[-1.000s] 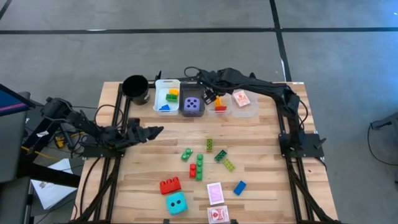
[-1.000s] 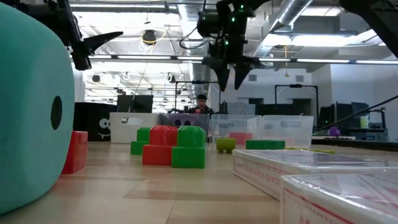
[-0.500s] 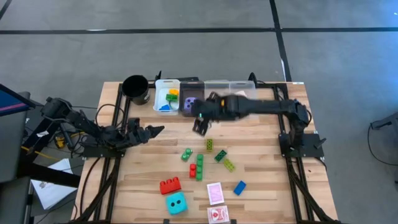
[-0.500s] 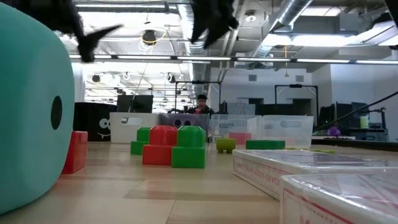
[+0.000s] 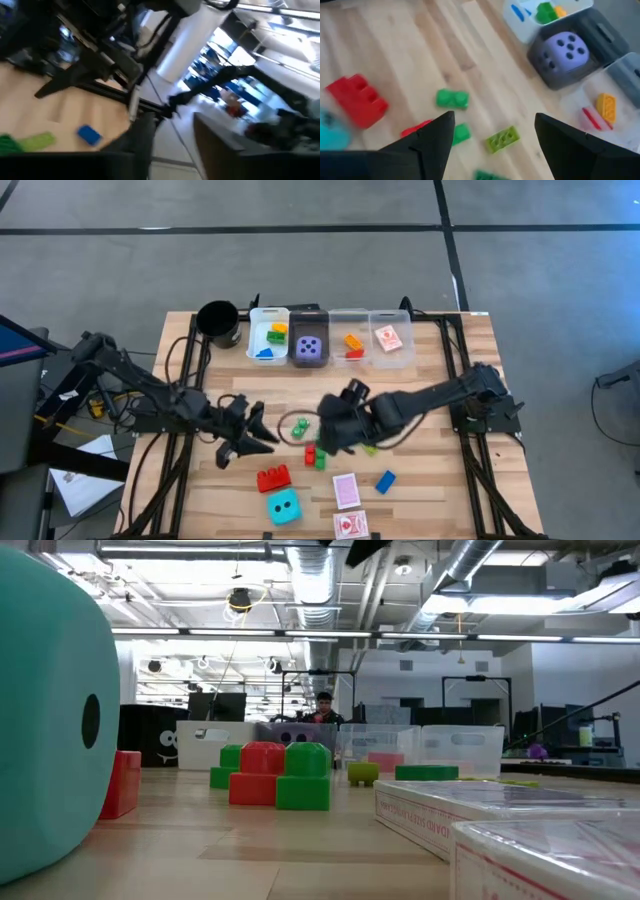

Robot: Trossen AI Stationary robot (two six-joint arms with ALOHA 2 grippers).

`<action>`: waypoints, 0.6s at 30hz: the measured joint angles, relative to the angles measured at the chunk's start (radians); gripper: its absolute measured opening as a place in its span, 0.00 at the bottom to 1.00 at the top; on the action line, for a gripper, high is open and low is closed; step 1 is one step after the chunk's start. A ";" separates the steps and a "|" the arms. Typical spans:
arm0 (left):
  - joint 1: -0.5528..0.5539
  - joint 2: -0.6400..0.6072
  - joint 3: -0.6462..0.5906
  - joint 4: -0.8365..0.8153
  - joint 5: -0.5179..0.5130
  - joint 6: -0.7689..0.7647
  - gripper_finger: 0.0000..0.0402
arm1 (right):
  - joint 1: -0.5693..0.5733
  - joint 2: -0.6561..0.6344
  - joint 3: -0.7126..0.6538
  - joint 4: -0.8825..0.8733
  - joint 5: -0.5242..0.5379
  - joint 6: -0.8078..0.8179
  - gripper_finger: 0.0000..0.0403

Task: Pick & Place Toys
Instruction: Put the blue dice into the black transparent bin

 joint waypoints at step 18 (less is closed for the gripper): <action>-0.268 0.487 0.394 -0.278 -0.038 -0.401 0.00 | 0.194 -0.004 0.000 -0.047 0.018 0.032 0.67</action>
